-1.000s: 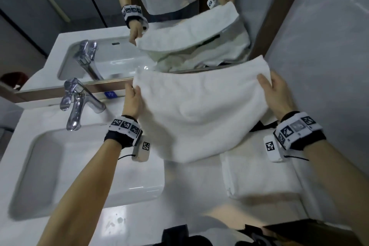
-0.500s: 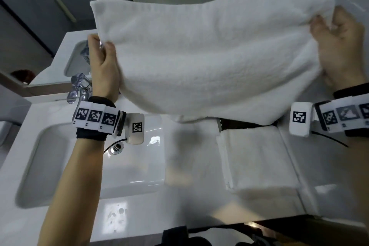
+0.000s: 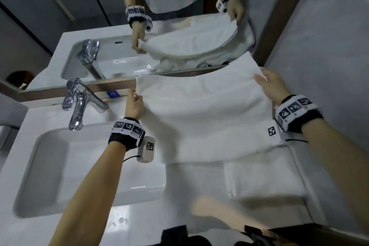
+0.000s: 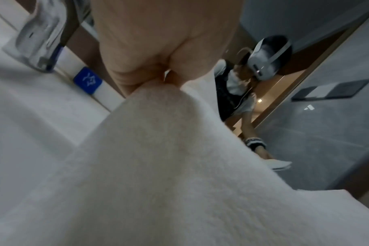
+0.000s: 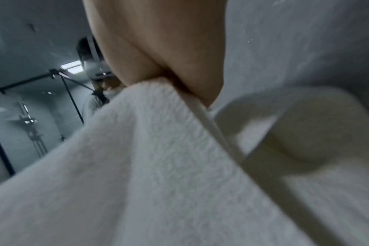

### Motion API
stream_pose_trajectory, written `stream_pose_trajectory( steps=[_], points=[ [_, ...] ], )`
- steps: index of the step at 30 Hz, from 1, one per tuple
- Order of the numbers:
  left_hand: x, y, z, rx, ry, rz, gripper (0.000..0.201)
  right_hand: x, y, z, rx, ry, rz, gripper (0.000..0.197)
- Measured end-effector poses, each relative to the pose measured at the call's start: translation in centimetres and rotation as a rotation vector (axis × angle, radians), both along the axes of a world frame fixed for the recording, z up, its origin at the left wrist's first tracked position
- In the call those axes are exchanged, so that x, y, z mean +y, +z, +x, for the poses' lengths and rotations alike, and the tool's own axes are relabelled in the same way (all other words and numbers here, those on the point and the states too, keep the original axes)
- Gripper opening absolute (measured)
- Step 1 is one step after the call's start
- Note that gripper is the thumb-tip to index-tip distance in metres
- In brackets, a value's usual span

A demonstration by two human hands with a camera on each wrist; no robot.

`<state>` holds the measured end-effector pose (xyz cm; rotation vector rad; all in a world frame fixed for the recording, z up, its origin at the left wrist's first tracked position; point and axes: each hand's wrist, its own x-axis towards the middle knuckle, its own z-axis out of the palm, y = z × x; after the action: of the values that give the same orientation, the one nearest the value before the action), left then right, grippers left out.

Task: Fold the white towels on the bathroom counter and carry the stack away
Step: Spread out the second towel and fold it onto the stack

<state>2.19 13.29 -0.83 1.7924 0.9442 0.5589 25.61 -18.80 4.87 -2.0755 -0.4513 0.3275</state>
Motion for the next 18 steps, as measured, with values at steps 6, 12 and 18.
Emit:
stream_pose_trajectory(
  steps=[6,12,18],
  points=[
    [1.7,-2.0,3.3,0.016,0.045,-0.179,0.027,2.1,-0.8,1.5,-0.016,-0.008,-0.120,0.030],
    [1.4,-4.7,3.1,0.334,0.002,-0.260,0.008,1.1,-1.8,1.5,0.210,-0.170,-0.158,0.034],
    [-0.1,-6.5,-0.6,0.292,-0.042,-0.516,0.038,-1.4,-3.3,-0.5,0.302,-0.209,-0.188,0.044]
  ],
)
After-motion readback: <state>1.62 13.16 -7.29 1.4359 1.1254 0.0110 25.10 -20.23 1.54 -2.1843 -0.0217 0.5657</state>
